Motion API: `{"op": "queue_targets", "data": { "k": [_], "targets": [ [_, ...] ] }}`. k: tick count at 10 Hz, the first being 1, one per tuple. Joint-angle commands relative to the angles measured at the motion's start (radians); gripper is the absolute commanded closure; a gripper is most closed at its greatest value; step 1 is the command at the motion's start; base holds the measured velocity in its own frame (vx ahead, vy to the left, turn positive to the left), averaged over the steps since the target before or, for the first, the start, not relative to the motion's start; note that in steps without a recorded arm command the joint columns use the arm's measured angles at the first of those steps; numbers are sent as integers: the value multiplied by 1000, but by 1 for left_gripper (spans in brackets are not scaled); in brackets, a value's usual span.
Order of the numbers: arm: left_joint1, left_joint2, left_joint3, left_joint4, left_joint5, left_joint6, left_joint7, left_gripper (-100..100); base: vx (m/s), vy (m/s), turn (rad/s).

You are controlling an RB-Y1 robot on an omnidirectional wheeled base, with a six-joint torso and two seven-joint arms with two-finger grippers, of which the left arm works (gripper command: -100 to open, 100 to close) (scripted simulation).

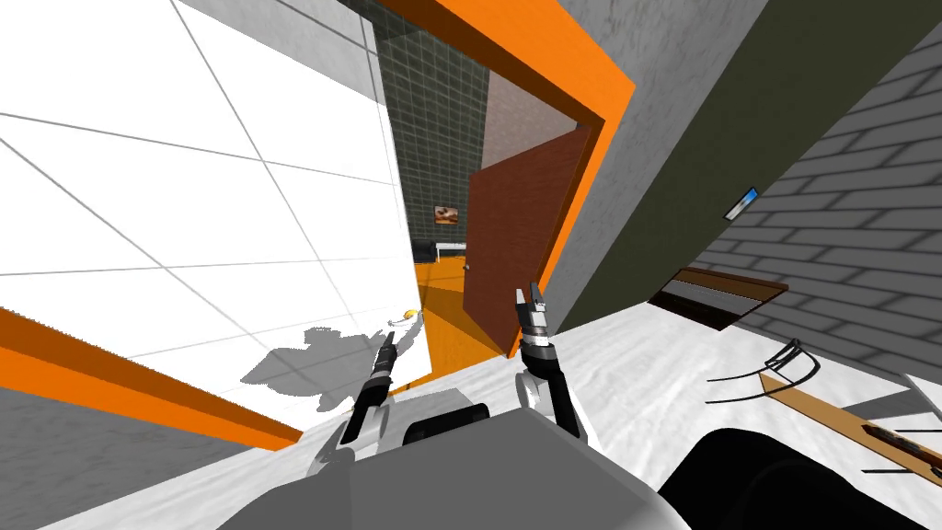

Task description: Push the door open

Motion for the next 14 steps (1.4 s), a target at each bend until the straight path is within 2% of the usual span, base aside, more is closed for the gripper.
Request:
{"op": "queue_targets", "data": {
  "k": [1, 3, 6, 7, 8, 13, 14],
  "targets": [
    [-3, -1, 4, 7, 2, -5, -1, -100, 188, 6, -26],
    [-2, -8, 7, 10, 4, -8, -2, -100, 197, 24, -24],
    [-2, -38, 12, 15, 7, -14, -2, -100, 209, 20, -26],
    [-3, -31, 12, 14, 6, -11, -3, -100, 84, 7, -4],
    [-3, -31, 12, 14, 6, -11, -3, 100, -9, -1, 5],
    [-3, -31, 12, 14, 6, -11, -3, 100, -17, -1, -1],
    [-2, -23, 21, 16, 11, -9, -9, 100, 112, -26, 35]
  ]
}}
